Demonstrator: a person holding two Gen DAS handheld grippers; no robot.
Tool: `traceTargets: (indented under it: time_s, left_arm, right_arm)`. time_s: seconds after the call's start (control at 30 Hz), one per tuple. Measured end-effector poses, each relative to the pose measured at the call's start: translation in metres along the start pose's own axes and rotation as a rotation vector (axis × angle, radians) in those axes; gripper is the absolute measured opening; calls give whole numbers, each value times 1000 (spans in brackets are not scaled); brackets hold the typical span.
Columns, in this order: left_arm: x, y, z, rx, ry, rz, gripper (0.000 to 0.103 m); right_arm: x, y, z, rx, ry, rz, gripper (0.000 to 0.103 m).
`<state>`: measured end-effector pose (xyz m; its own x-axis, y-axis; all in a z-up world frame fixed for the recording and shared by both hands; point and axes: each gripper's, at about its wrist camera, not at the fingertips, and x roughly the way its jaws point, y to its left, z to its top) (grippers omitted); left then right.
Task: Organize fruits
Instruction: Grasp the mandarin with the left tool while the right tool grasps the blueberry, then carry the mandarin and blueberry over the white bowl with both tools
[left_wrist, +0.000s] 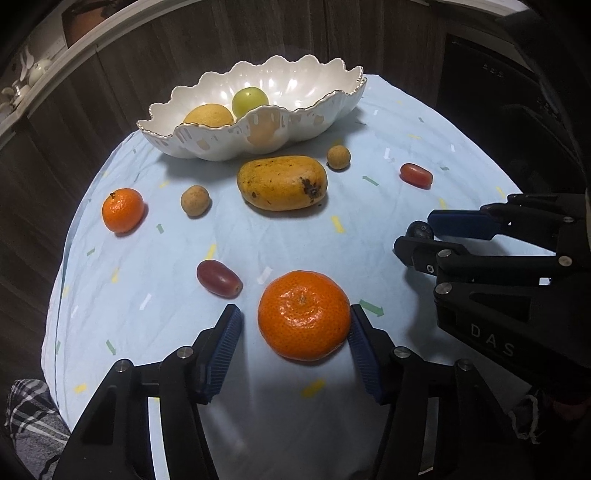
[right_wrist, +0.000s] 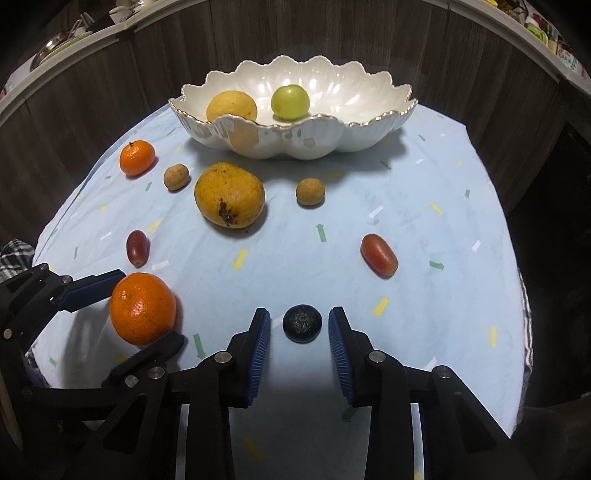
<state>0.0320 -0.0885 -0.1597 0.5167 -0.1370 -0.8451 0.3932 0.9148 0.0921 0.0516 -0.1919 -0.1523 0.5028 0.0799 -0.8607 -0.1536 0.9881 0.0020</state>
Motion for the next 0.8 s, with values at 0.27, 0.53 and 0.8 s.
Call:
traceTargets:
  time_s: [0.27, 0.53, 0.8]
  left_arm:
    - [-2, -4, 0, 19, -10, -8, 45]
    - [-3, -3, 0, 24, -14, 0, 43]
    - [-9, 0, 3, 19, -40, 12, 43]
  right_arm:
    - [-1, 0, 0, 3, -2, 18, 23]
    - [-3, 1, 0, 2, -12, 19, 23]
    - [-8, -1, 1, 11, -29, 16, 22]
